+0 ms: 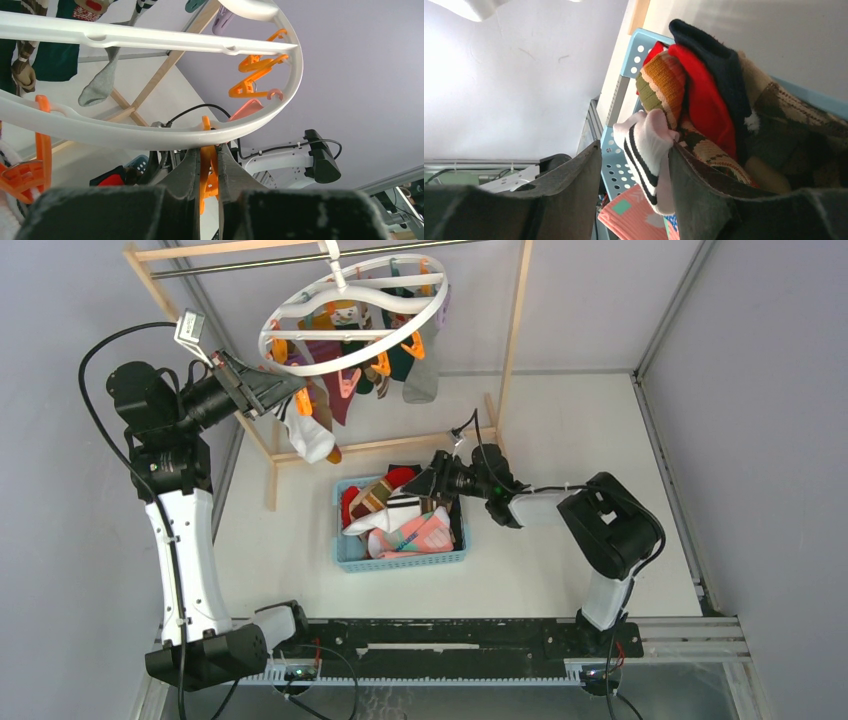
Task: Clip the socks to the hanger
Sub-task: Place the sock in the bin, then pick up the sock from the bin.
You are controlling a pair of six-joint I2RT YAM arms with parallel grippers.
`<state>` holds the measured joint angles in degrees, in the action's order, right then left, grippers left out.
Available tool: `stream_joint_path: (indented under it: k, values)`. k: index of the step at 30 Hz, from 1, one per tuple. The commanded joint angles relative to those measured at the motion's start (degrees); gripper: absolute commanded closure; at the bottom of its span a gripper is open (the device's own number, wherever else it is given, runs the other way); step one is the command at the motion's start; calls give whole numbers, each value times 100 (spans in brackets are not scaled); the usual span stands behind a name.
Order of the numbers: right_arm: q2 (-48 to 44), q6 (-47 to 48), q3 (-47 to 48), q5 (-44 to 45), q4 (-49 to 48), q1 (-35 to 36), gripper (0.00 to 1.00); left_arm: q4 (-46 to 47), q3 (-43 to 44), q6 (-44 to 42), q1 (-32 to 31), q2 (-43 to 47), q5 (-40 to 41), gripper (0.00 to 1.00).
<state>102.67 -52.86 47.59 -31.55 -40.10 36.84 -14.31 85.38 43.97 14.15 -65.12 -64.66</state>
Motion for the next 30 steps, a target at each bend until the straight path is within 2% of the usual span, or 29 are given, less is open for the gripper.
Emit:
stream_joint_path:
  k: [1,3,7,8,16,19,24,30]
  values:
    - [115,-263,266,-204,-394,-50,43,-33,-3,-138,17,105,-99,99]
    - [137,-297,266,-135,-410,-43,48,-34,0,-143,13,120,-105,99]
    - [178,-392,272,-17,-503,-43,65,-40,-4,-143,12,114,-91,99]
    - [187,-406,322,0,-453,-40,66,-38,-4,-143,17,110,-96,99]
    - [180,-61,735,366,409,93,52,-46,13,-143,9,131,-115,99]
    - [191,106,898,497,717,151,51,-46,28,-143,17,131,-108,99]
    - [197,112,935,445,697,157,62,-48,38,-143,13,131,-119,99]
    - [183,163,936,194,726,156,51,-50,60,-137,25,124,-116,99]
